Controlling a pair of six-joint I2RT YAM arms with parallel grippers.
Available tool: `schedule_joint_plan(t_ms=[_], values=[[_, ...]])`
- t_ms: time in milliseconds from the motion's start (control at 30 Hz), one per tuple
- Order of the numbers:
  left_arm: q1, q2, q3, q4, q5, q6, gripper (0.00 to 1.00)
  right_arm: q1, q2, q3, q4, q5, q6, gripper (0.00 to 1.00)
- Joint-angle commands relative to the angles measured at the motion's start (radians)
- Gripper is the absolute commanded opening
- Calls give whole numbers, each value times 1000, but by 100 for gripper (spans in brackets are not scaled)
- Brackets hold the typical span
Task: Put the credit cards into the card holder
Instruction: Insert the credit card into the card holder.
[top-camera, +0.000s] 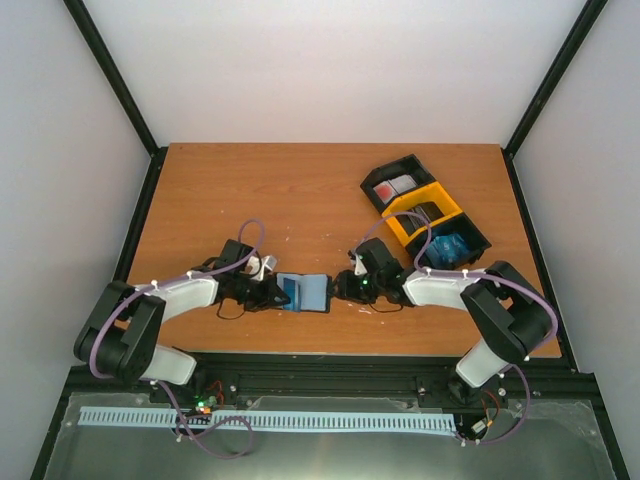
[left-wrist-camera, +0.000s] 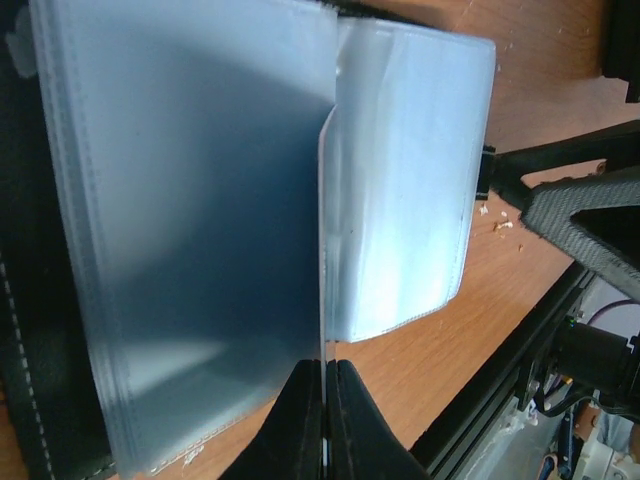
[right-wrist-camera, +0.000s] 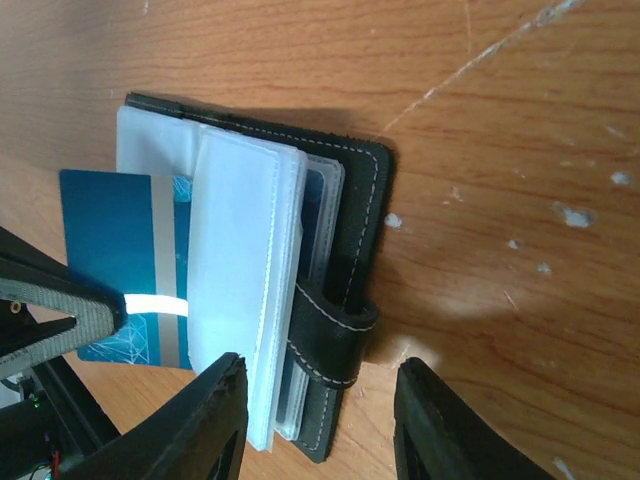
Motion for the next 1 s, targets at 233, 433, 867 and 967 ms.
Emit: schedule_joint_plan(t_ms=[233, 433, 867, 967], values=[[10, 57, 22, 167, 91, 12, 0, 14, 67, 27, 21, -56, -25, 37], [22, 86, 16, 220, 175, 5, 1, 13, 88, 38, -13, -60, -52, 33], [52, 41, 5, 142, 27, -30, 1, 2, 112, 53, -63, -17, -59, 32], [64, 38, 10, 109, -1, -11, 0, 3, 123, 57, -66, -18, -62, 31]])
